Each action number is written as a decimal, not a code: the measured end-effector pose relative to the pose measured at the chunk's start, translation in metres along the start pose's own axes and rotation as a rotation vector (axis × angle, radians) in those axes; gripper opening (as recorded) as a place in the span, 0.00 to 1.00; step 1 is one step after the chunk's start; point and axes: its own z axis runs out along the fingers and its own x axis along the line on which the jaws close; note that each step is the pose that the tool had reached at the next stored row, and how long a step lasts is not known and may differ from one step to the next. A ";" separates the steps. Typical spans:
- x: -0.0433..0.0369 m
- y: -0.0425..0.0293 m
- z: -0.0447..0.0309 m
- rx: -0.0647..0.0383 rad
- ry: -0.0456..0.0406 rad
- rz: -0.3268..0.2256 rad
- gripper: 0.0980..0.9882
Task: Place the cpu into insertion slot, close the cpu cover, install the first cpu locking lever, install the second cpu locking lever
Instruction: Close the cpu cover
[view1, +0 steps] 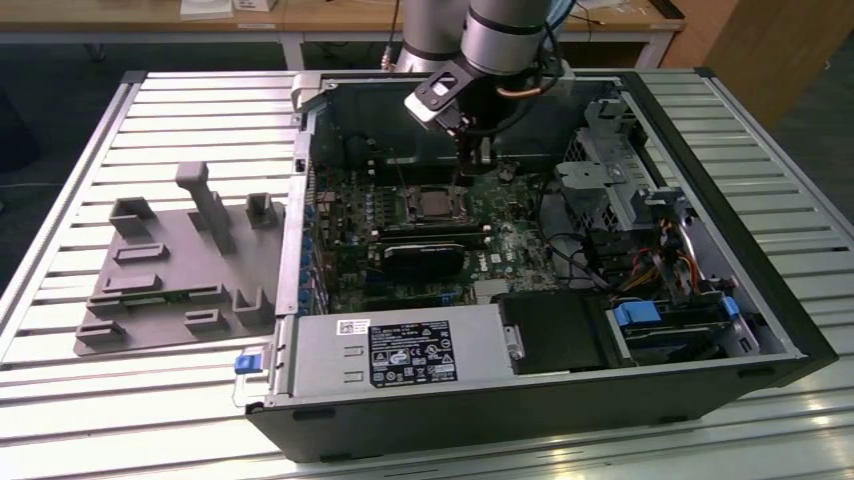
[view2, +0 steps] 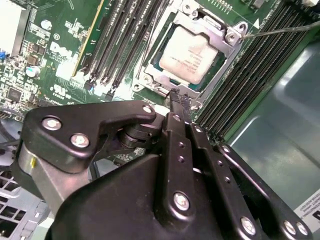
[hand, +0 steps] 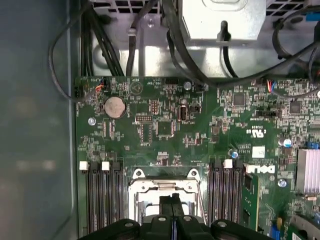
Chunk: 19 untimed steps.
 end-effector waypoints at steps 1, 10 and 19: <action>0.0000 -0.0007 0.0000 -0.003 -0.0002 0.000 0.00; -0.0004 -0.0243 0.0064 -0.068 0.0017 0.001 0.00; -0.0009 -0.0459 0.0157 -0.069 0.0016 0.000 0.00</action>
